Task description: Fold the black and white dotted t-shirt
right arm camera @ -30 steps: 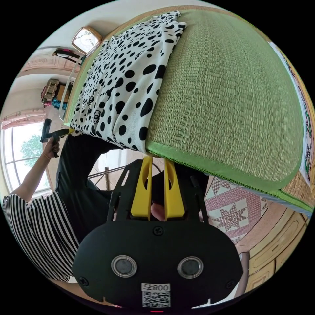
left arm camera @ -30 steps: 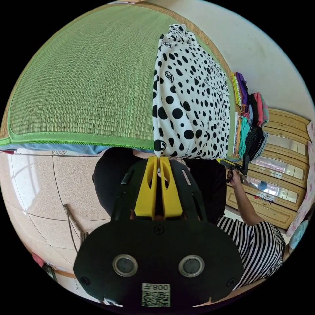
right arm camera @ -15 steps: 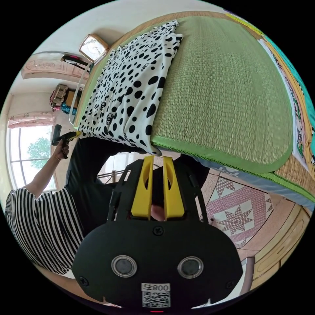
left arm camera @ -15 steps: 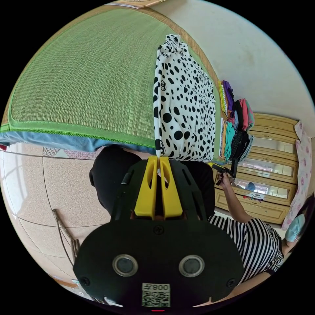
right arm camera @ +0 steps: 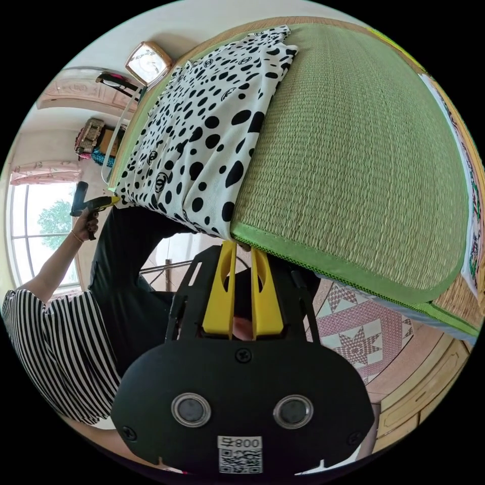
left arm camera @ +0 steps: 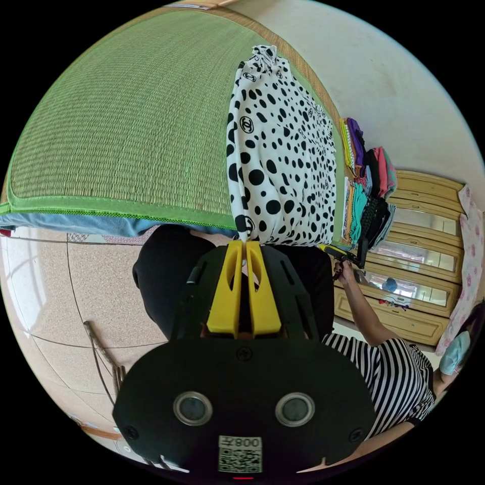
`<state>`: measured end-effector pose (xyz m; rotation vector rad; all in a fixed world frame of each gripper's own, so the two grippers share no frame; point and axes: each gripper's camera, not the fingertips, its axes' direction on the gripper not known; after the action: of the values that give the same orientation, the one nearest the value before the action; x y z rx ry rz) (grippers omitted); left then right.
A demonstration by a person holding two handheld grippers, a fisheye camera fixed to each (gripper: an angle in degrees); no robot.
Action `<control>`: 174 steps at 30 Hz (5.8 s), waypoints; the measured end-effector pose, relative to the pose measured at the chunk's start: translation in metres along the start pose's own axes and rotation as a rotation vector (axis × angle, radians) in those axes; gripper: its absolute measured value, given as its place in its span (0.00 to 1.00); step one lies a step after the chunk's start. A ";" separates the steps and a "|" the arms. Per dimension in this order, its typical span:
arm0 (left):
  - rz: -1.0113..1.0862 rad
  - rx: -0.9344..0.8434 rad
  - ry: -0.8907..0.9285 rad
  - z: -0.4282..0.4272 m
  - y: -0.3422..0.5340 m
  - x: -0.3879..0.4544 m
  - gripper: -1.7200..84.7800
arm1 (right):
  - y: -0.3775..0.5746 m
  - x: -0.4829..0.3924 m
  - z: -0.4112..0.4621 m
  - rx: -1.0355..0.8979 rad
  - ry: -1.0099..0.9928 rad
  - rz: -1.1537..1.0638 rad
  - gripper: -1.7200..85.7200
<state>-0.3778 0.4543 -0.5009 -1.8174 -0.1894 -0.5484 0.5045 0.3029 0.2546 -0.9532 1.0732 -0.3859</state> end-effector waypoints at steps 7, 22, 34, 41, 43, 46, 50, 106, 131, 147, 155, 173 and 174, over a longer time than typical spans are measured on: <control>0.019 0.025 0.044 -0.017 0.009 -0.003 0.03 | 0.030 -0.010 -0.029 -0.007 -0.077 -0.091 0.04; 0.158 0.074 0.270 -0.075 0.056 -0.007 0.03 | 0.132 -0.030 -0.152 0.151 -0.302 -0.164 0.03; 0.157 0.094 0.397 -0.098 0.069 -0.012 0.03 | 0.212 -0.037 -0.182 0.272 -0.430 -0.107 0.03; 0.178 0.148 0.439 -0.116 0.034 0.000 0.03 | 0.197 -0.042 -0.208 0.339 -0.436 -0.127 0.03; 0.186 0.164 0.452 -0.123 0.016 0.005 0.03 | 0.185 -0.044 -0.218 0.364 -0.432 -0.137 0.03; 0.194 0.183 0.463 -0.131 -0.009 0.013 0.03 | 0.167 -0.043 -0.231 0.394 -0.430 -0.141 0.03; 0.206 0.205 0.462 -0.141 -0.046 0.023 0.03 | 0.137 -0.042 -0.247 0.424 -0.414 -0.147 0.03; 0.437 0.270 -0.383 0.034 -0.478 0.317 0.08 | -0.347 -0.205 0.032 0.211 0.297 -0.190 0.07; 0.478 0.391 -0.378 0.051 -0.470 0.369 0.02 | -0.334 -0.260 0.107 0.351 0.388 -0.192 0.02; 0.420 0.420 -0.397 0.042 -0.450 0.332 0.04 | -0.321 -0.226 0.120 0.376 0.349 -0.114 0.02; 0.351 0.382 -0.403 0.038 -0.443 0.297 0.02 | -0.319 -0.198 0.123 0.347 0.372 -0.048 0.02; 0.303 0.435 -0.349 -0.001 -0.398 0.248 0.02 | -0.293 -0.157 0.064 0.409 0.353 0.034 0.02; 0.311 0.435 -0.348 -0.005 -0.387 0.246 0.02 | -0.282 -0.160 0.055 0.410 0.335 0.018 0.02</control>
<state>-0.3171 0.5363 -0.0537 -1.4640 -0.2352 0.0359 0.5257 0.2794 0.5819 -0.5223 1.2416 -0.7378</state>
